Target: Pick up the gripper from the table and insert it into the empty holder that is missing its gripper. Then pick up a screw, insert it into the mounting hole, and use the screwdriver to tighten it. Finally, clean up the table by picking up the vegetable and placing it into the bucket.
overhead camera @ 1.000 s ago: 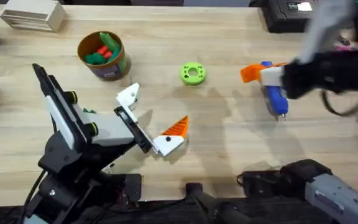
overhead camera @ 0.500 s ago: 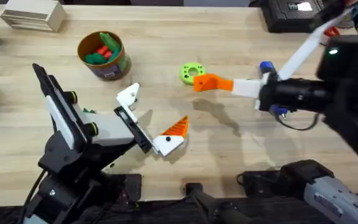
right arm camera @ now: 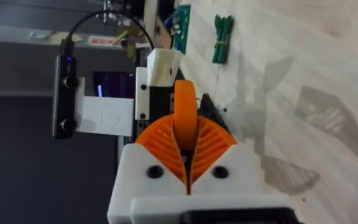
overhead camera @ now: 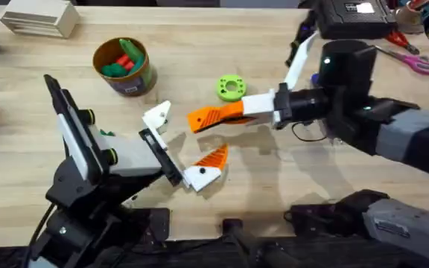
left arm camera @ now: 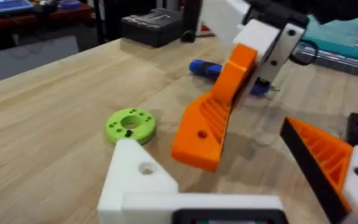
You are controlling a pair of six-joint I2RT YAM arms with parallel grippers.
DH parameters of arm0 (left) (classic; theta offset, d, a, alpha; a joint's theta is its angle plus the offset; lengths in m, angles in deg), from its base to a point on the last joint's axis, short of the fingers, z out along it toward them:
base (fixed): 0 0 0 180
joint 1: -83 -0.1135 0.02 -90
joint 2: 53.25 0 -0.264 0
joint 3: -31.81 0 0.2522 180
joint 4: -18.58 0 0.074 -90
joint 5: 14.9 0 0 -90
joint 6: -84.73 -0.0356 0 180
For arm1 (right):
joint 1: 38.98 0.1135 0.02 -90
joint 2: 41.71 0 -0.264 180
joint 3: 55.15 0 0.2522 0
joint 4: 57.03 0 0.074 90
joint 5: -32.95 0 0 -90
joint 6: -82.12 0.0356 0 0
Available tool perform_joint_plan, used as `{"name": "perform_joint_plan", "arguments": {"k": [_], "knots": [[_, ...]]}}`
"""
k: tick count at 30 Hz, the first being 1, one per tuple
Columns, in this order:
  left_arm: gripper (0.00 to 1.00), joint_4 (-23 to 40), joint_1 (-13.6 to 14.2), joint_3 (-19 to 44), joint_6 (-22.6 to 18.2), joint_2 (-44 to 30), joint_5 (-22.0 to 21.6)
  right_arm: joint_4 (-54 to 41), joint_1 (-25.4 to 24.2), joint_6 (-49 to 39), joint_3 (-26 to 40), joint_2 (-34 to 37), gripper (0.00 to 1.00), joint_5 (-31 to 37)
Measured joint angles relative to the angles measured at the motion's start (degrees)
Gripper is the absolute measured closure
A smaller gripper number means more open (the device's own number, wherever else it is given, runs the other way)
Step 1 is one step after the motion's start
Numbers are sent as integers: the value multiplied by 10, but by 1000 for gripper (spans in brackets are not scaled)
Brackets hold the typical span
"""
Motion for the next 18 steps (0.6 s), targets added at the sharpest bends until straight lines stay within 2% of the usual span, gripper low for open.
{"name": "perform_joint_plan", "arguments": {"k": [7,18], "knots": [[14,0,0,0,0,0,40,45,13,56,0,37,986,-17],[14,0,0,0,2,0,55,130,29,109,0,46,986,-19]]}}
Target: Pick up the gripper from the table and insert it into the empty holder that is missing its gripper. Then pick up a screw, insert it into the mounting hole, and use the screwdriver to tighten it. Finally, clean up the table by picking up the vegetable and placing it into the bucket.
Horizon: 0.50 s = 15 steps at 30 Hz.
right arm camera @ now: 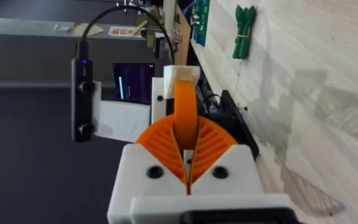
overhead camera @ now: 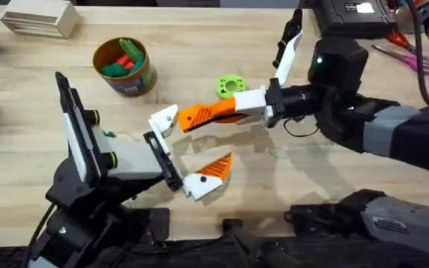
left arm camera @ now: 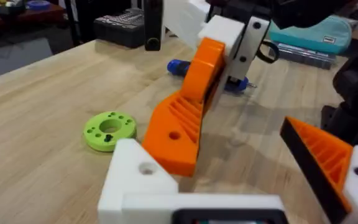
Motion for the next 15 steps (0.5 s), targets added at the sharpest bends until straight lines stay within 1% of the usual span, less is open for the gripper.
{"name": "perform_joint_plan", "arguments": {"k": [9,15], "knots": [[14,0,0,0,0,0,3,9,1,24,0,4,986,0],[14,1,-1,0,9,0,-8,40,16,34,5,43,986,-9]]}}
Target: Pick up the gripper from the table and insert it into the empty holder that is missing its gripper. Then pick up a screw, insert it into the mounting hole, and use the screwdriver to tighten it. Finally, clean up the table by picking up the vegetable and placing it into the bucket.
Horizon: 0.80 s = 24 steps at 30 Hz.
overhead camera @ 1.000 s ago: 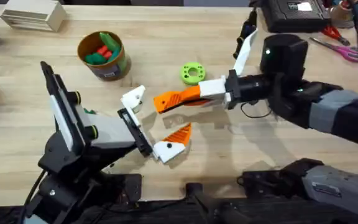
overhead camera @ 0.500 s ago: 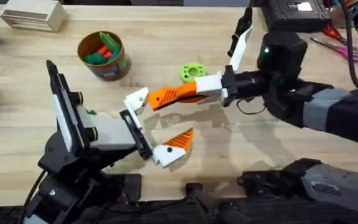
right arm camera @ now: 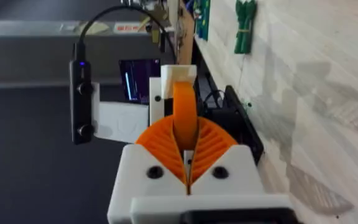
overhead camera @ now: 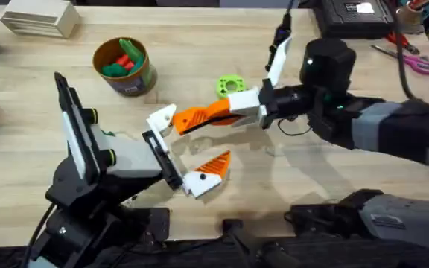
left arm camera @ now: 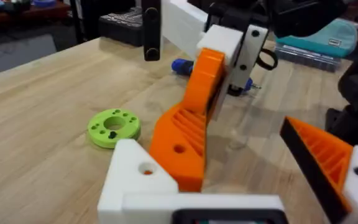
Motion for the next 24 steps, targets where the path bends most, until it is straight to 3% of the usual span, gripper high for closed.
{"name": "perform_joint_plan", "arguments": {"k": [7,24], "knots": [[14,-1,-2,0,-1,0,-11,14,35,8,37,44,987,-8],[13,0,-9,0,9,0,-43,21,57,10,142,167,988,-29]]}}
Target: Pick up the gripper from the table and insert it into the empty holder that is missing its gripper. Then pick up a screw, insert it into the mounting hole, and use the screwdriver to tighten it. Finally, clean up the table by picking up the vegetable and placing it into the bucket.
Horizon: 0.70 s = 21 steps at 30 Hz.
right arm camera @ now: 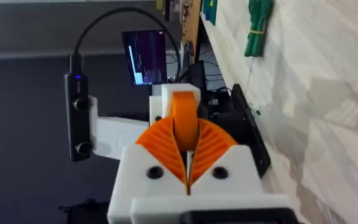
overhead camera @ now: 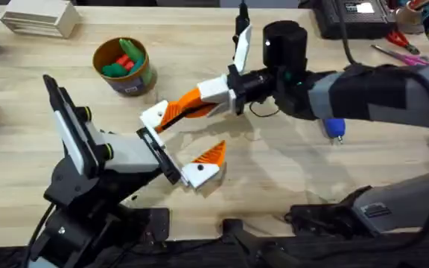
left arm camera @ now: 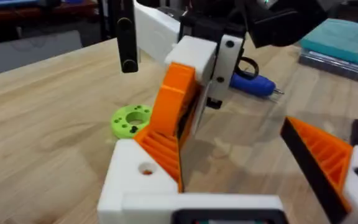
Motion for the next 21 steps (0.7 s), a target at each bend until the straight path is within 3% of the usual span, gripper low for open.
{"name": "perform_joint_plan", "arguments": {"k": [14,21], "knots": [[13,0,-4,0,6,0,-33,-1,11,0,34,32,980,6],[13,-1,5,0,1,0,-4,-4,23,2,34,34,711,6]]}}
